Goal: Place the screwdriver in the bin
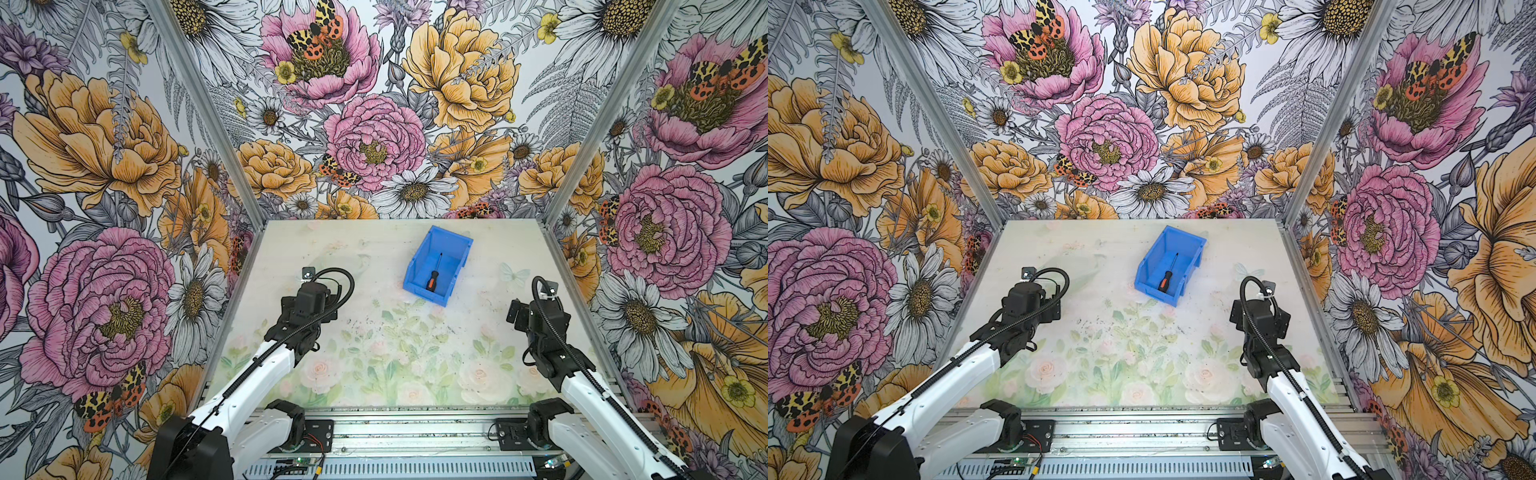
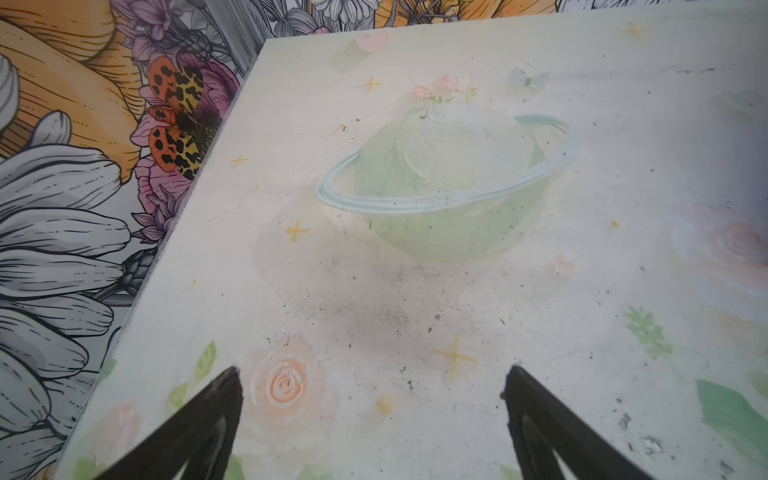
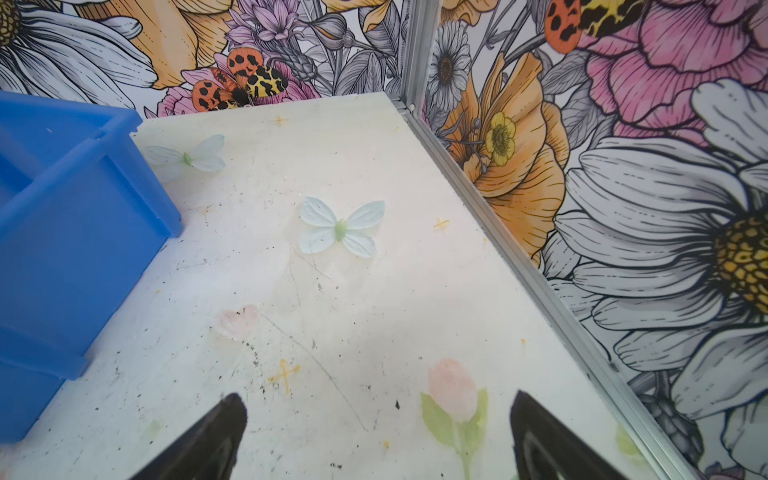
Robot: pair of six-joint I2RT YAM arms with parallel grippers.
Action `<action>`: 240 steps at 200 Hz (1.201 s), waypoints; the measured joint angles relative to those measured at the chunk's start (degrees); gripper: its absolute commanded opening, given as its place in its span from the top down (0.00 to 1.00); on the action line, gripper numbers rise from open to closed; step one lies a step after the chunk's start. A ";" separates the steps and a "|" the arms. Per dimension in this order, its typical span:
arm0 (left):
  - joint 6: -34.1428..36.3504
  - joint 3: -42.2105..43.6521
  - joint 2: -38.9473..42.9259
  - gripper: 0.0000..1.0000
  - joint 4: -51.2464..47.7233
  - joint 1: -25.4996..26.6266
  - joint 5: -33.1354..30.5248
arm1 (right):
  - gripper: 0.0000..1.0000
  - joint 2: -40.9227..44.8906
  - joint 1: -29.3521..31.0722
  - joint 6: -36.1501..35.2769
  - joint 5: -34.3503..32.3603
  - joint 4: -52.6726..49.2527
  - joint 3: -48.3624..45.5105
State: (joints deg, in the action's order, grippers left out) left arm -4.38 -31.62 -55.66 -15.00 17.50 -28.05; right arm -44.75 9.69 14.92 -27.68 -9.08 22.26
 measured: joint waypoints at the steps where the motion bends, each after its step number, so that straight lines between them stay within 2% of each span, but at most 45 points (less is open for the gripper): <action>1: 0.11 0.20 0.15 0.01 0.24 -0.07 -0.04 | 0.00 -0.17 -0.02 -0.13 0.00 0.35 -0.13; 24: 2.97 6.62 4.22 0.02 8.63 -3.04 -0.02 | 0.01 -3.72 -0.46 -2.19 -0.11 5.25 -2.97; 55: 4.98 15.98 7.87 0.01 16.02 -11.37 5.57 | 0.01 -8.66 -0.98 -4.83 1.33 10.21 -4.87; 81: 4.98 17.18 8.61 0.01 18.67 -16.79 11.26 | 0.01 -12.28 -1.42 -6.84 2.54 15.74 -4.85; 103: 5.01 17.18 7.32 0.01 23.26 -17.92 15.69 | 0.00 -16.37 -1.95 -8.04 3.19 19.82 -4.72; 164: 3.74 17.18 -3.45 0.01 37.33 -17.90 17.25 | 0.01 -31.01 -4.37 -9.57 6.47 31.28 1.95; 207: 2.82 15.28 -15.98 0.02 49.16 -17.86 17.22 | 0.01 -39.63 -6.40 -9.92 8.59 40.06 5.68; 240: 3.06 11.91 -25.18 0.01 57.31 -17.75 17.44 | 0.00 -41.46 -8.22 -9.86 10.64 44.37 4.94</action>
State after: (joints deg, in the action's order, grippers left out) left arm -1.32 -19.70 -80.84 42.30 -0.25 -10.61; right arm -86.21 1.48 5.06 -17.04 35.29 27.20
